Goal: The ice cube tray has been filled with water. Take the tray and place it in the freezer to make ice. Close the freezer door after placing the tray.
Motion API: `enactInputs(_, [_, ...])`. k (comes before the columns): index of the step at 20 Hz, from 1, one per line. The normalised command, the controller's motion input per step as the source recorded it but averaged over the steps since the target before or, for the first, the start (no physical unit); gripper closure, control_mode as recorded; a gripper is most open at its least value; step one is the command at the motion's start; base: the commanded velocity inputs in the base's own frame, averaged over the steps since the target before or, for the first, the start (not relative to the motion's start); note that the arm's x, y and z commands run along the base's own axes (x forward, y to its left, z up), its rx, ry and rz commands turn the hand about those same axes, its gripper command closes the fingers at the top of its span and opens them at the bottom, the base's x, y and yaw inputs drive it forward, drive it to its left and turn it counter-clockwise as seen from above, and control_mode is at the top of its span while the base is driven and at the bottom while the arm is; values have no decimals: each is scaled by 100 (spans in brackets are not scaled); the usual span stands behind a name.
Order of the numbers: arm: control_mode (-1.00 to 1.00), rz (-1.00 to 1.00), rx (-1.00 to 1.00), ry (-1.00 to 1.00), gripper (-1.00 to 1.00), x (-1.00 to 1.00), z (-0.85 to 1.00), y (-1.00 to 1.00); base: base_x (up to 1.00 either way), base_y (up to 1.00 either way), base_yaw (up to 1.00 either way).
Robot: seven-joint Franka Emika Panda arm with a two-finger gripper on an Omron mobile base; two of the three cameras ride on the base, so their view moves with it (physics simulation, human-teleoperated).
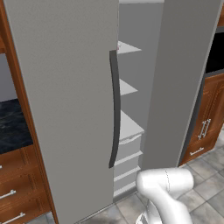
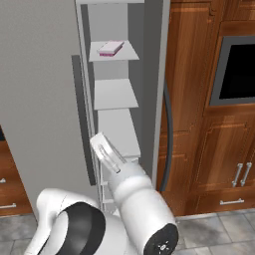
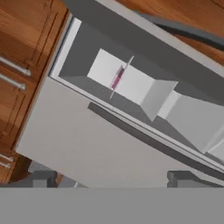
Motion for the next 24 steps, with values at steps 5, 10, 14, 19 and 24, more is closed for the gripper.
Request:
enactInputs(5, [-100,11,25,-4,-100,18,-47,-80,0,0,0])
enactInputs(10, [-100,12,21,0,-100,24,-35,-79,0,0,0])
enactInputs(14, [-100,1,15,0,-100,33,-20,-51,0,0,0])
enactInputs(19, [-100,0,6,0,-100,52,-37,-19,0,0,0])
enactInputs(24, [-100,1,1,-2,-100,70,-35,-15,0,0,0])
